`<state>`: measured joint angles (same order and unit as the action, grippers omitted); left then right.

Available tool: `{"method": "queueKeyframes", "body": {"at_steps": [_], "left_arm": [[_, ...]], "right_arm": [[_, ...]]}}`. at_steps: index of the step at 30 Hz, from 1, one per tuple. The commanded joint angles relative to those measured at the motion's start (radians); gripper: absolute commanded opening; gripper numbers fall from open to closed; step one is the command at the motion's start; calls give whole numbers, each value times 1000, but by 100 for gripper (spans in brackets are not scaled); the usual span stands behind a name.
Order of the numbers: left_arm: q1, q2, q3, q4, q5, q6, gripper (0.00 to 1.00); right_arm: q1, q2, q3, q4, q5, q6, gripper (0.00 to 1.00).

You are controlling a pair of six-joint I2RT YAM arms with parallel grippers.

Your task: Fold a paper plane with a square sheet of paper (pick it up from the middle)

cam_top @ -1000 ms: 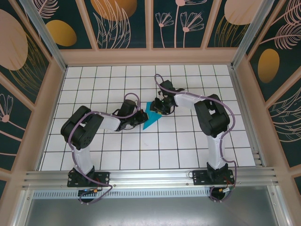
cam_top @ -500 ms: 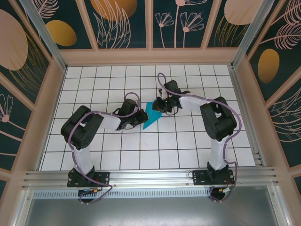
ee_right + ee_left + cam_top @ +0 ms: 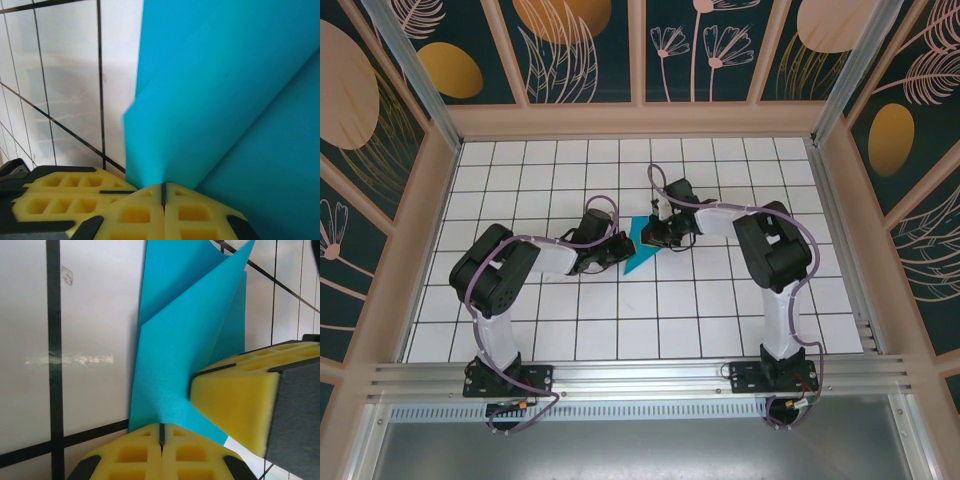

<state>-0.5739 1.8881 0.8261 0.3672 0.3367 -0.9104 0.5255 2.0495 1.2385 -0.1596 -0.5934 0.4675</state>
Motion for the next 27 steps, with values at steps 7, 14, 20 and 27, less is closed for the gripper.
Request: {"method": "queueKeyframes", "body": {"at_steps": [7,14,20,27], "left_arm": [[4,78,-19,-163,-67,28,0],[4,85,-20,-168,-56,45,0],[4,86,-18,-173,-55,53,0],[4,89,-13,-184,-59,65,0]], "right_arm": [[-18,41,16,-2,56,-21,1],[-51,57,70,-1,121,3,1],[-37,-9,30,60,45,-22,0],[-1,31,28,55,-41,-58,0]]}}
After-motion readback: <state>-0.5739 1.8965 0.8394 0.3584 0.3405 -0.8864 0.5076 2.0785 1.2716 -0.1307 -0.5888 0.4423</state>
